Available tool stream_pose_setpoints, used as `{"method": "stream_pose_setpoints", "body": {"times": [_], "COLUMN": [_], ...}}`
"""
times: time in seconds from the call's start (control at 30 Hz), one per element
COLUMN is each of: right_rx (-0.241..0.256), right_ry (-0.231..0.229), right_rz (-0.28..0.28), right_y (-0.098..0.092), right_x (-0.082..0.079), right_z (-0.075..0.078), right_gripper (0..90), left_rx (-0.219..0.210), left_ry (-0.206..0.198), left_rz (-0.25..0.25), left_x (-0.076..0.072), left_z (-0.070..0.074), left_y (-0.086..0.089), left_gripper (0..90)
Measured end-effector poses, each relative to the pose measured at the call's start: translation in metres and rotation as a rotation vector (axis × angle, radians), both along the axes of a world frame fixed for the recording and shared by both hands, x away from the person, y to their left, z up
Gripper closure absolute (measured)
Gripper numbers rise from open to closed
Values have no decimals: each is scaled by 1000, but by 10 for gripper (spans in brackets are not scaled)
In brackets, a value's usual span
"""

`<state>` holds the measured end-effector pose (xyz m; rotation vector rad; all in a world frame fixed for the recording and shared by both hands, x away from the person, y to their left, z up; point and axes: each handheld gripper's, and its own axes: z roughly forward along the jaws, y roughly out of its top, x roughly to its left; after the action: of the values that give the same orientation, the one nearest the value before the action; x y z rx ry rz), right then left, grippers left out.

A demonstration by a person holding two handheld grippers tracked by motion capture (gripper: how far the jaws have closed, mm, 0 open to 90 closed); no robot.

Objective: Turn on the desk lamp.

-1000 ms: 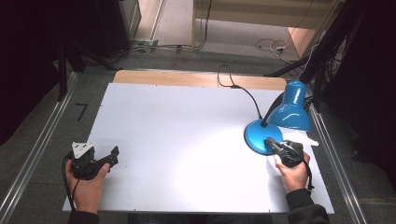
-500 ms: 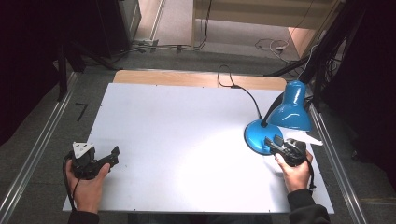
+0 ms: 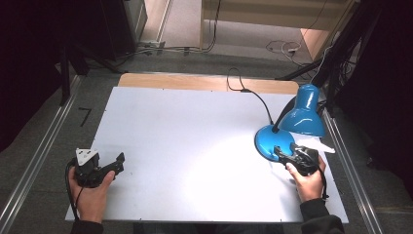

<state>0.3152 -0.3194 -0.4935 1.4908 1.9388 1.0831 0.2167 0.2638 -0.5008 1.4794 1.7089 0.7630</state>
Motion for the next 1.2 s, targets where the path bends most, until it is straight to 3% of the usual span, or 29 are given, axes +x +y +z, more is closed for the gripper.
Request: {"method": "stream_pose_setpoints", "body": {"times": [1.2], "right_rx": [2], "right_ry": [-7], "right_rz": [-21], "right_y": [-14], "right_x": [-20], "right_z": [6], "right_gripper": [219], "left_rx": [-1], "left_ry": [3], "left_rz": [-5], "left_x": [0], "left_z": [-1], "left_y": [-1], "left_gripper": [151]}}
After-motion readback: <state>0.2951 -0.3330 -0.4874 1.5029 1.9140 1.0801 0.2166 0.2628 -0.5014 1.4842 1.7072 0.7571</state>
